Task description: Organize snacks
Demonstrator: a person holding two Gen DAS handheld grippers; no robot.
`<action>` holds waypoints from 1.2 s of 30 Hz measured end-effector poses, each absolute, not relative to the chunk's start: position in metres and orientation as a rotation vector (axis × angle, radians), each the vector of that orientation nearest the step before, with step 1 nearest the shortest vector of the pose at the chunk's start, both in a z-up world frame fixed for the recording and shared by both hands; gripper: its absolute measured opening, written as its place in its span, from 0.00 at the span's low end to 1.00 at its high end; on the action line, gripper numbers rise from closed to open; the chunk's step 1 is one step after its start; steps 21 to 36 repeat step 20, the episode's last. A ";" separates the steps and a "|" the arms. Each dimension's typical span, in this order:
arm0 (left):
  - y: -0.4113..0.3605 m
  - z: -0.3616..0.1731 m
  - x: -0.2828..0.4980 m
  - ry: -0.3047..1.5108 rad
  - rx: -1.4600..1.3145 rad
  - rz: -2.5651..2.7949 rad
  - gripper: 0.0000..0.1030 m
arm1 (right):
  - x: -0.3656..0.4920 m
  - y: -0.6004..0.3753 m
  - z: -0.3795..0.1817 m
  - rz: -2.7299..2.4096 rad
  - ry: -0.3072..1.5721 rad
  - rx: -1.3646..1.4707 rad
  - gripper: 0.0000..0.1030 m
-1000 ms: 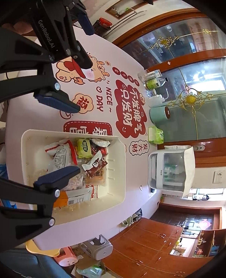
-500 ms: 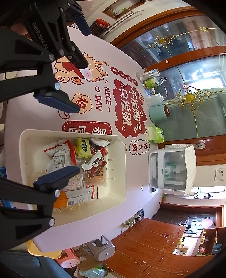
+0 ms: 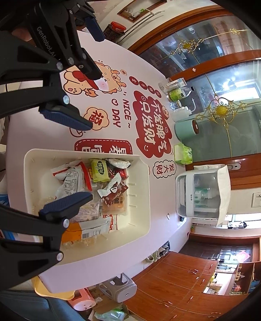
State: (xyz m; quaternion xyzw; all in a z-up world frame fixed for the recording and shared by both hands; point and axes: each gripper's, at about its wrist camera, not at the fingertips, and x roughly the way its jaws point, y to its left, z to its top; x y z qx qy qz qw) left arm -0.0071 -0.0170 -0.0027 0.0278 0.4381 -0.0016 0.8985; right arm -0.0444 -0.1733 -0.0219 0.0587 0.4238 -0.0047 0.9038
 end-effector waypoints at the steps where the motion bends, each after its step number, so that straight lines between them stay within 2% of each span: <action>1: -0.017 -0.003 -0.007 0.907 0.057 -0.003 0.96 | -0.044 -0.173 -0.022 -0.009 0.877 0.123 0.62; 36: -0.015 -0.011 -0.006 0.919 0.055 -0.010 0.96 | -0.041 -0.173 -0.028 -0.009 0.889 0.130 0.62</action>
